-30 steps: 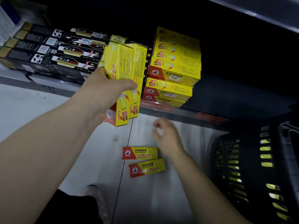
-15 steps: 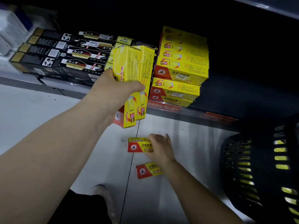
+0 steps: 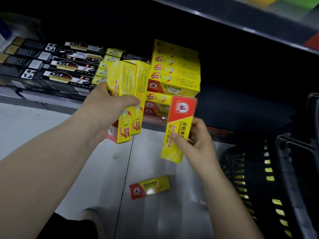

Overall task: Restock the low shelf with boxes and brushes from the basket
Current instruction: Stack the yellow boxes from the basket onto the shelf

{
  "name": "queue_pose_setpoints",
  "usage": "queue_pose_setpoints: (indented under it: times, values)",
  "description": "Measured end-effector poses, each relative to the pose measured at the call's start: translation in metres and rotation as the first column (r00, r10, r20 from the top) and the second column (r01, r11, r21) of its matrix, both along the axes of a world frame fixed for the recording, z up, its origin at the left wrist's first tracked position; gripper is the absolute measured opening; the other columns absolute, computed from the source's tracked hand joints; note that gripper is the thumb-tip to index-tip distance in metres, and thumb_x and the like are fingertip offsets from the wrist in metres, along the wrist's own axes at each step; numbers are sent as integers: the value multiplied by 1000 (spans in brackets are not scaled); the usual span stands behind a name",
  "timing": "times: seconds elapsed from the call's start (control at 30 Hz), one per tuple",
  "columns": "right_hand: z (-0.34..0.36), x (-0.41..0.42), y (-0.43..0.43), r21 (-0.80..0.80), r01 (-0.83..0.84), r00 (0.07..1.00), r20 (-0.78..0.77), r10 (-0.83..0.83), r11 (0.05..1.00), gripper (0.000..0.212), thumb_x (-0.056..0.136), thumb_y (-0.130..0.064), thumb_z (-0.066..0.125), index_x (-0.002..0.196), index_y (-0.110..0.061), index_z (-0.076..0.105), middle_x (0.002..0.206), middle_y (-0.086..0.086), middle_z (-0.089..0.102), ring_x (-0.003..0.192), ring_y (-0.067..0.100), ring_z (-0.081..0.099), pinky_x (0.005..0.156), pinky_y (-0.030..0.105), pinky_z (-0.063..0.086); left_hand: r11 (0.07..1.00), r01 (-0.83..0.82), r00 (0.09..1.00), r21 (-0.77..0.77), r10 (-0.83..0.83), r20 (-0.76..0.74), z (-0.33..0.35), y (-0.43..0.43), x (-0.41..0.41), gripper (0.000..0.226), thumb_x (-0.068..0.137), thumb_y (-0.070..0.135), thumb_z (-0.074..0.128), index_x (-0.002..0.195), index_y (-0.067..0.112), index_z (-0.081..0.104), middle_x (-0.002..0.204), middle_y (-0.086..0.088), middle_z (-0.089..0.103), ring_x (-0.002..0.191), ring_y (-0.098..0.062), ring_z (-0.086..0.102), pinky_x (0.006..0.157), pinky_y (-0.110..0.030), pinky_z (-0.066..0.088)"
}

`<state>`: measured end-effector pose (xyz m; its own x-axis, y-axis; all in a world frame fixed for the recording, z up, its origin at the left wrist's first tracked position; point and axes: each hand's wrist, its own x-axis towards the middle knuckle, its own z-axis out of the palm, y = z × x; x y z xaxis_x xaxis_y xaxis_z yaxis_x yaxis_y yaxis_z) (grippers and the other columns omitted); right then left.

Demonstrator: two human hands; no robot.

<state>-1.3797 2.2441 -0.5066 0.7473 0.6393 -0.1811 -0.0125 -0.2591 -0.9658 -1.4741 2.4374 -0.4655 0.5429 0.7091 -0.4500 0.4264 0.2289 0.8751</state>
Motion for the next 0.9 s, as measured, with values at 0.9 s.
queue_pose_setpoints:
  times: [0.9]
  values:
    - [41,50,38,-505,64,682,651,332,861,37,86,-27,65,121,-26,52,111,-1,56,93,21,55,69,28,38,990,-135,990,-33,136,31,-1,5,5,45,71,19,77,112,18,57,99,1,69,87,-20,68,77,-38,54]
